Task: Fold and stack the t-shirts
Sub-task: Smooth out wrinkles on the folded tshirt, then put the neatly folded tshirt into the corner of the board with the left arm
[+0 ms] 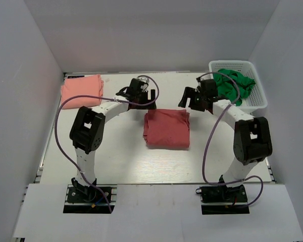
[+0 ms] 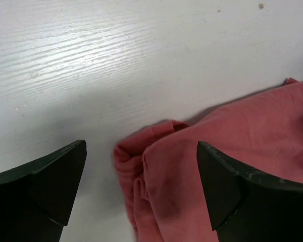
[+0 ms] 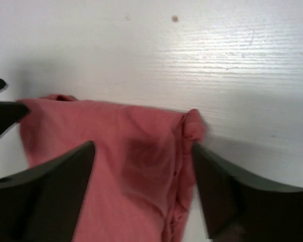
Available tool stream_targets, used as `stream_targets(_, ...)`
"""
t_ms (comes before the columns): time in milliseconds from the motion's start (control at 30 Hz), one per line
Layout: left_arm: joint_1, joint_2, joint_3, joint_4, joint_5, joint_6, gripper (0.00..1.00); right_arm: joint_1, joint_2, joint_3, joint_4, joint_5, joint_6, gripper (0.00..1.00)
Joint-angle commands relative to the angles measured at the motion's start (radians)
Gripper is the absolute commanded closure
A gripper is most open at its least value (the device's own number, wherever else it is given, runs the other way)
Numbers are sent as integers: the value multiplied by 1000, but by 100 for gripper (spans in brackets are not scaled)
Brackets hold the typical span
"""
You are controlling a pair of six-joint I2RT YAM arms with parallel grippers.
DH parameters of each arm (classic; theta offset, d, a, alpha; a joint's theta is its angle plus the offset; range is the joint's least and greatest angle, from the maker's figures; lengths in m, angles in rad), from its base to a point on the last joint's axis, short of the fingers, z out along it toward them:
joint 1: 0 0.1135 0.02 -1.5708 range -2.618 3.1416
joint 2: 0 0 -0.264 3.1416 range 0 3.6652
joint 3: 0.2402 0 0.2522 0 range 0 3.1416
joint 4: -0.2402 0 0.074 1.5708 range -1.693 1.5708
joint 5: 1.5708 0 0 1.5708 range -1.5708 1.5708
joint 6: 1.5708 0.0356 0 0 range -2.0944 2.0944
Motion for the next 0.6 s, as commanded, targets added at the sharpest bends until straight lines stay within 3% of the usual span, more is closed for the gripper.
stream_targets(0,-1,-122,-31,-37,34,4,0,-2,-134,-3,16,-42,-48,9)
stream_targets(200,-15,-239,-202,-21,75,-8,0,-4,-316,-150,43,-42,-9,9)
stream_targets(367,-24,-294,-383,105,259,-40,0,-5,-442,-263,46,-41,8,9)
stream_targets(567,-34,-230,-384,119,250,-31,0,-5,-517,-312,22,-31,8,9)
